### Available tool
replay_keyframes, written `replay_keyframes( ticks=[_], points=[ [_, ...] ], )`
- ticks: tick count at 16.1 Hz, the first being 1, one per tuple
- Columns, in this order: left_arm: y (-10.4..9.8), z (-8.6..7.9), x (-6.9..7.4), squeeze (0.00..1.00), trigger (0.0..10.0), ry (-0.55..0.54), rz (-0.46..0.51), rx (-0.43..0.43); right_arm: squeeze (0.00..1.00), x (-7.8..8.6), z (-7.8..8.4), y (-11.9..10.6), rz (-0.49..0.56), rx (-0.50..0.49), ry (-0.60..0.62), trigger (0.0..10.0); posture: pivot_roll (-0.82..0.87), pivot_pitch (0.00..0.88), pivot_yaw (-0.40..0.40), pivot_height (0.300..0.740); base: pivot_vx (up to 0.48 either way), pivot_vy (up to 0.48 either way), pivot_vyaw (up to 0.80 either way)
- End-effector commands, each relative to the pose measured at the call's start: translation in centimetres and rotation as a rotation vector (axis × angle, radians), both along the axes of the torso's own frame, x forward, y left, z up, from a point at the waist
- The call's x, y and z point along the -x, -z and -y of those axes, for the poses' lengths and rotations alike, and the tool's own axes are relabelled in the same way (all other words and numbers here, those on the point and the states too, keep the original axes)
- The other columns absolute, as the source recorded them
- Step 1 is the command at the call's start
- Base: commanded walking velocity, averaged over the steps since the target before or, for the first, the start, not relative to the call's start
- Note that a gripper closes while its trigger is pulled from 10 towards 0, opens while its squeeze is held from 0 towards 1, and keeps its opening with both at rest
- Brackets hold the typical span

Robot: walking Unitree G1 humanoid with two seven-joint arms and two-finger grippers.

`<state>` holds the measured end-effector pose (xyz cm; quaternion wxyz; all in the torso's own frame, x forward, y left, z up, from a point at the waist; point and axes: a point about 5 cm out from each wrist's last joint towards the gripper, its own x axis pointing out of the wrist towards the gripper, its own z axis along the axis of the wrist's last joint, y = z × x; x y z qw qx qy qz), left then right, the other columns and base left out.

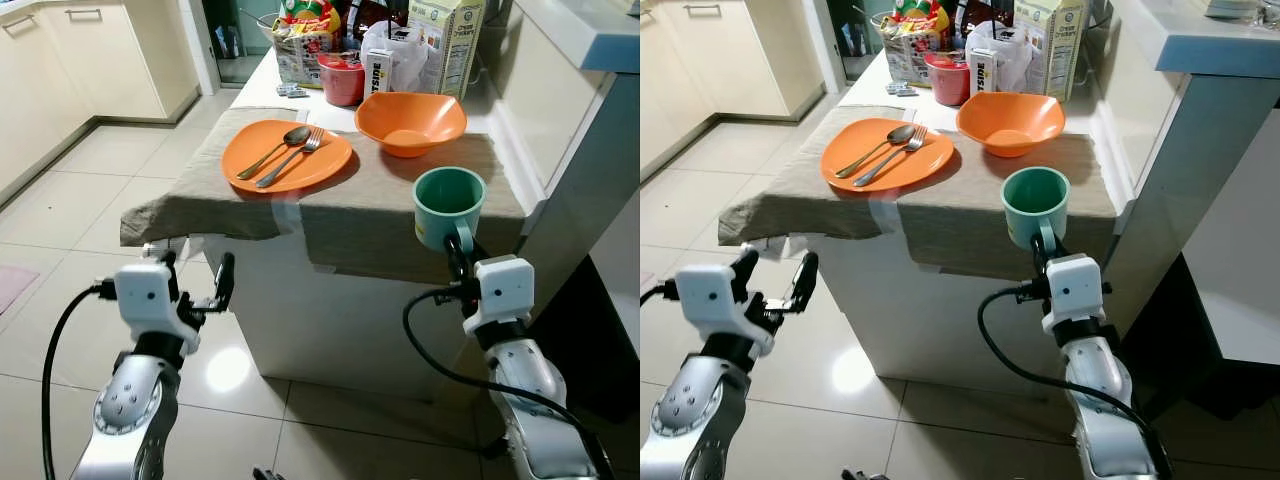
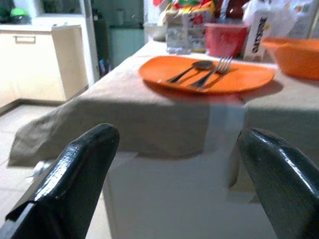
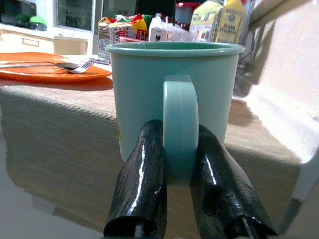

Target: Setting the table

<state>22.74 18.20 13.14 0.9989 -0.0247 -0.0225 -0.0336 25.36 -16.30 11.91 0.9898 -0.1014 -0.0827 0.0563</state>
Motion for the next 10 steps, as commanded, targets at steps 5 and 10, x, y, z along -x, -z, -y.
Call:
replay_keyframes(
  ticks=[5, 10],
  points=[
    [-0.9, 0.6, -1.1, 0.0, 10.0, 0.052, 0.033, 0.0, 0.0, -0.8, -0.6, 0.0, -0.019, 0.002, -0.008, 10.0, -0.14, 0.0, 0.09, 0.74, 0.0, 0.0, 0.0],
    [-1.9, 0.5, -2.5, 0.0, 10.0, 0.022, 0.054, 0.012, 0.0, -2.0, -0.8, 0.0, -0.036, -0.013, 0.007, 10.0, -0.15, 0.0, 0.09, 0.74, -0.048, 0.0, 0.0]
  ],
)
